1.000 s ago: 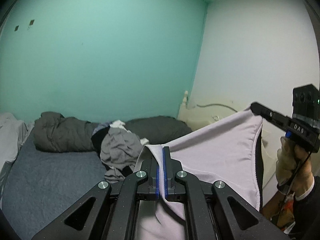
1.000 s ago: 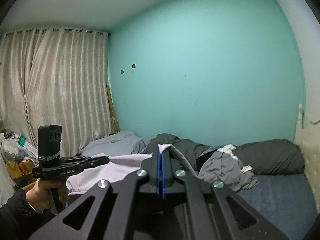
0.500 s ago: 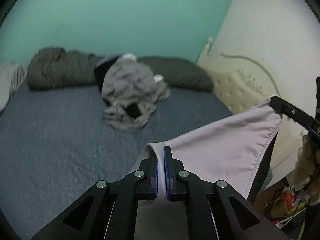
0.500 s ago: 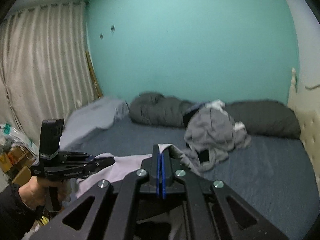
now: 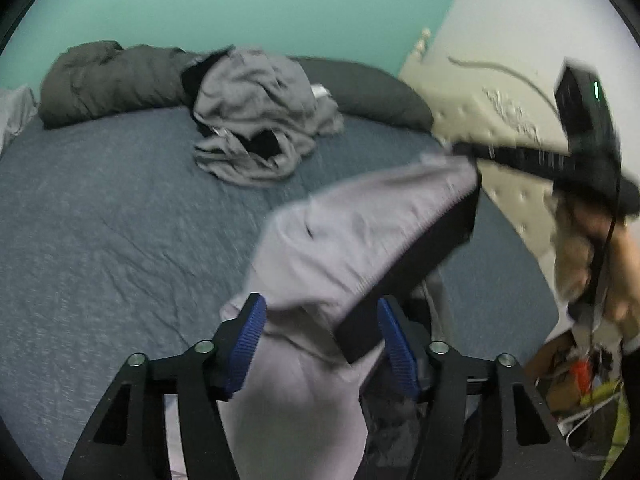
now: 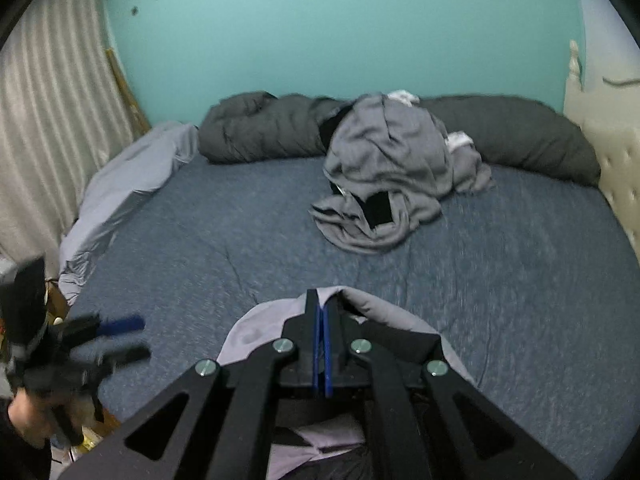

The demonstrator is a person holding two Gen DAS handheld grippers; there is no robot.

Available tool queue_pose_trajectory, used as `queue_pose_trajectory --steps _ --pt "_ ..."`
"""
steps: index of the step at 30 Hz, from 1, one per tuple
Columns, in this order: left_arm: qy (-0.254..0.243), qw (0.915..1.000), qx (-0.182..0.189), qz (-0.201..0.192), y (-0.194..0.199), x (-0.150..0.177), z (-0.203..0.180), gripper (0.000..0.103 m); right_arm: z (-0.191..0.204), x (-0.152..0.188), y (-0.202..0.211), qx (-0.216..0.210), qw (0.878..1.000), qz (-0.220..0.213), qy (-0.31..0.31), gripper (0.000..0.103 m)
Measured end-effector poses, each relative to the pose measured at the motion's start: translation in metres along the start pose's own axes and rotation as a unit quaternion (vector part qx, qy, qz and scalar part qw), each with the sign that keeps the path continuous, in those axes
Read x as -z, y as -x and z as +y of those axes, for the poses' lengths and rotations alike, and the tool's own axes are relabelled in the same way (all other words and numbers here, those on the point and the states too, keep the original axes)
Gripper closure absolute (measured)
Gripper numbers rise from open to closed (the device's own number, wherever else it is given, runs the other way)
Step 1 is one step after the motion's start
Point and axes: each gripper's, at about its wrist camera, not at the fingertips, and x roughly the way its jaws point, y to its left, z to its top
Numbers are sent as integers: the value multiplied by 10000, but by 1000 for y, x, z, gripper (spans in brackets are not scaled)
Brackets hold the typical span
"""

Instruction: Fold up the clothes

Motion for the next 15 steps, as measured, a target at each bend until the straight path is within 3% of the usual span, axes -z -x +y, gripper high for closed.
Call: queue_pose_trajectory --steps 5,15 --pt "-353 9993 -46 116 -36 24 -33 33 -9 3 -9 -24 10000 32 -72 102" --pt "-461 9937 -1017 98 -88 42 -40 30 -22 4 -6 -112 9996 48 -250 102"
